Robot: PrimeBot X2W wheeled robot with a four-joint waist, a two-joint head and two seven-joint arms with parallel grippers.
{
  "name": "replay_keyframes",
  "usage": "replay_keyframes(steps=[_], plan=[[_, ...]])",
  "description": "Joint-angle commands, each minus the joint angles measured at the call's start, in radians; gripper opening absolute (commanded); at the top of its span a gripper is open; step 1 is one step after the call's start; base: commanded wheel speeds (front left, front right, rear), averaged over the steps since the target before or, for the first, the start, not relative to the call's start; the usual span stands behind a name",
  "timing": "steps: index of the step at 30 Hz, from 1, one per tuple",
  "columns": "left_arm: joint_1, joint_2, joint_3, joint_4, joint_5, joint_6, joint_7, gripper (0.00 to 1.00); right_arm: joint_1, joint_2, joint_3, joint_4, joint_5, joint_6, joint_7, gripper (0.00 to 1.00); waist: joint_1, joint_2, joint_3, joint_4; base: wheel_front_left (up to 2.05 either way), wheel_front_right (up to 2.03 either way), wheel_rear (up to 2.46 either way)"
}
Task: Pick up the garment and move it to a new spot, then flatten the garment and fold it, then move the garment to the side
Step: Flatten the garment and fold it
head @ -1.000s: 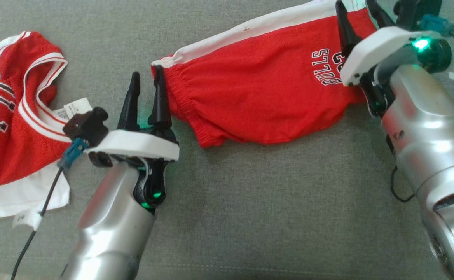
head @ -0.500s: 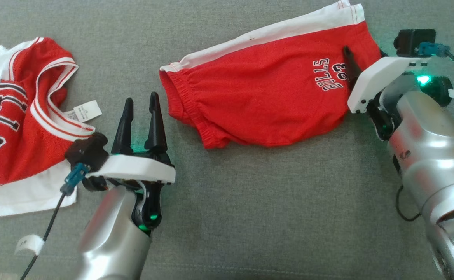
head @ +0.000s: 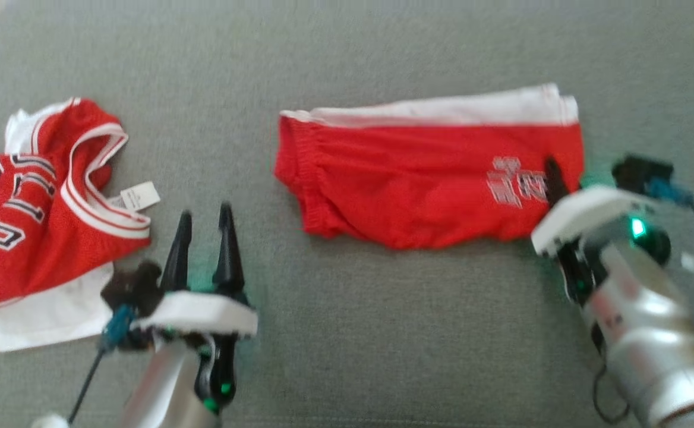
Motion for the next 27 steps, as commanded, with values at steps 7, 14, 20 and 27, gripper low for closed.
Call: replay_keyframes(steps=[7,14,20,27], plan=[[0.093,0.014,0.053,-0.031,0.001,-0.003,-0.005,1.0,0.102,-0.029,0.024,-0.085,0.062,0.007,-0.03,0.0,0.0001,-0.0001,-0.079,-0.04,0.0,0.0,0.0],[0.109,0.014,0.036,-0.026,0.007,-0.007,-0.005,1.0,0.064,0.001,0.105,-0.249,0.063,0.007,-0.051,0.0,0.0001,-0.0001,-0.071,-0.021,0.0,0.0,0.0],[0.104,0.014,0.021,-0.016,0.005,-0.008,-0.005,1.0,0.037,0.06,0.228,-0.421,0.103,0.007,0.004,0.0,0.0001,-0.0001,-0.067,0.023,0.0,0.0,0.0],[0.073,0.014,-0.024,-0.01,0.016,-0.004,-0.005,1.0,0.032,0.085,0.352,-0.448,0.182,0.007,0.083,0.0,0.0001,-0.0001,-0.052,0.102,0.0,0.0,0.0]])
